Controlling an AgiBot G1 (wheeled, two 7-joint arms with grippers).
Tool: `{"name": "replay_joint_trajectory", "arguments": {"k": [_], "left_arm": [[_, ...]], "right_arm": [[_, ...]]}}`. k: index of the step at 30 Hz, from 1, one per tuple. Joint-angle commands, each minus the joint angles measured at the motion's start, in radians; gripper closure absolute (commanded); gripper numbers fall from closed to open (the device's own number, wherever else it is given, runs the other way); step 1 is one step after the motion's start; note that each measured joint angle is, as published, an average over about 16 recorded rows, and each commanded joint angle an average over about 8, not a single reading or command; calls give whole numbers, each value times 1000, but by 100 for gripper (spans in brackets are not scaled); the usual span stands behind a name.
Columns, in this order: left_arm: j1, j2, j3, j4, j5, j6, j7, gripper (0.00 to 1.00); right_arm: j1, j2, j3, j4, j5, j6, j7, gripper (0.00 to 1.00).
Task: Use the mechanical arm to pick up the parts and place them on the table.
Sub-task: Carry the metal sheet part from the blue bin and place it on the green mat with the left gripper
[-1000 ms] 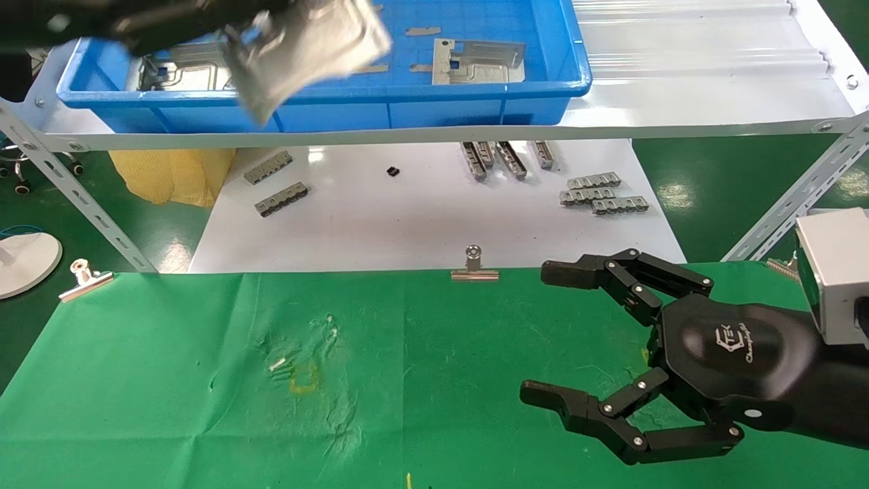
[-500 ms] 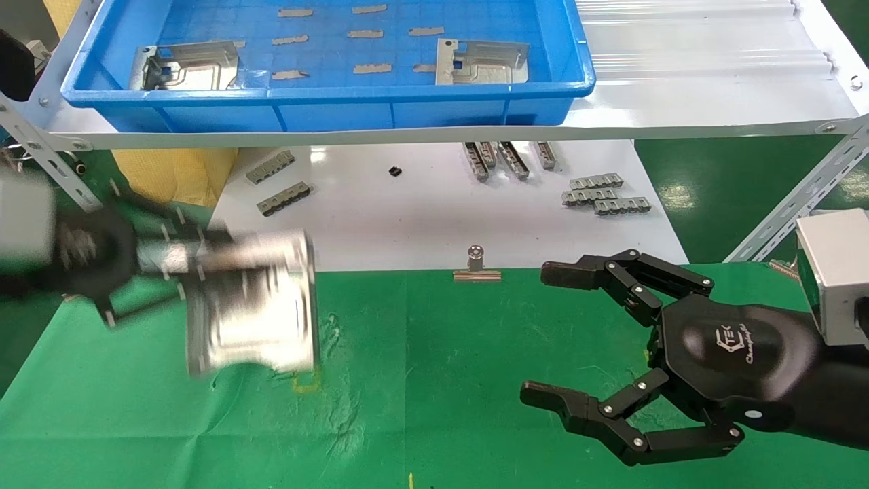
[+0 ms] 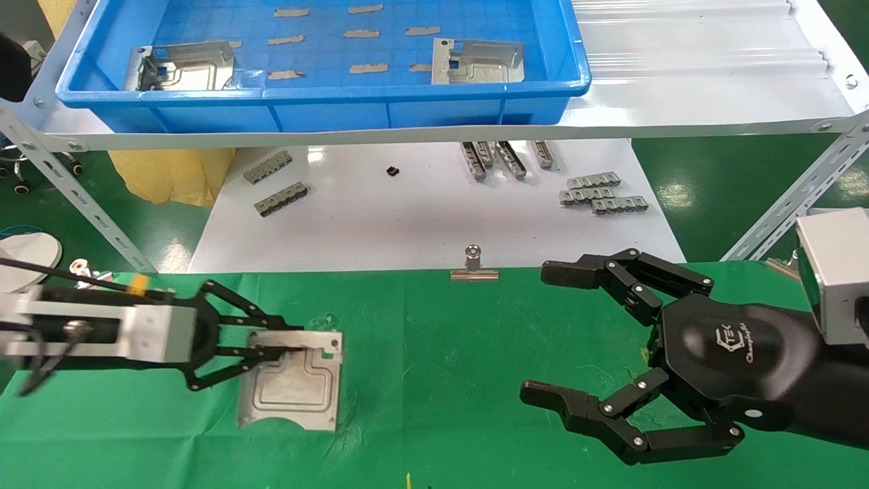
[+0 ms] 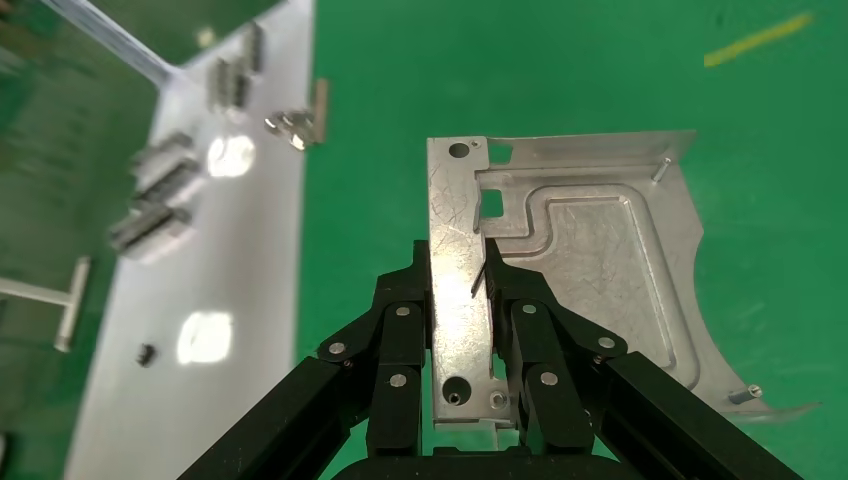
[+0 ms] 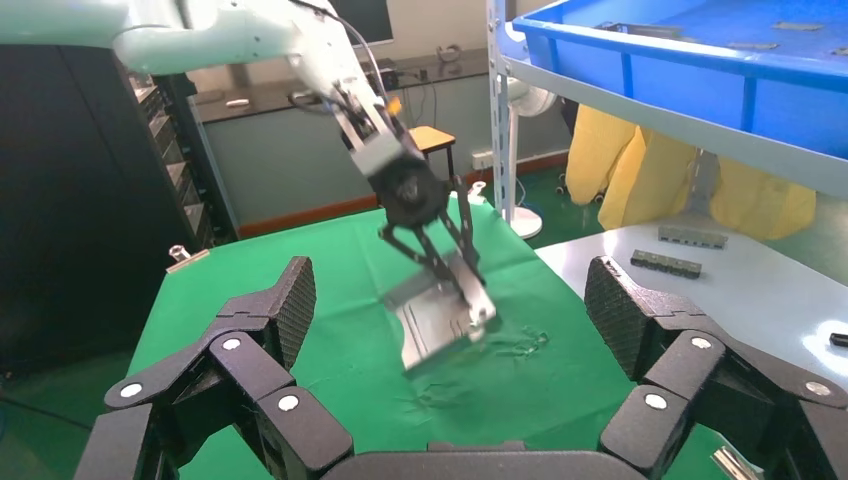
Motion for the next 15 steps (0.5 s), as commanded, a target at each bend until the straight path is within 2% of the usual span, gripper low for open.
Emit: {"name": "replay_joint_trajectory", "arguments": {"k": [1,8,9,15], "left_arm": [[-4,34,18,52,26,-8,35,96],[-25,102,38,180,71,-106,85,11],[-27,108,40,190,74,-110,90,2],[-38,132,48,234,84,-96,113,0]], "right_arm": [[0,0,0,0,0,0,0,0],[0,0,0,0,0,0,0,0],[0,0,0,0,0,0,0,0],[0,0,0,0,0,0,0,0]]}}
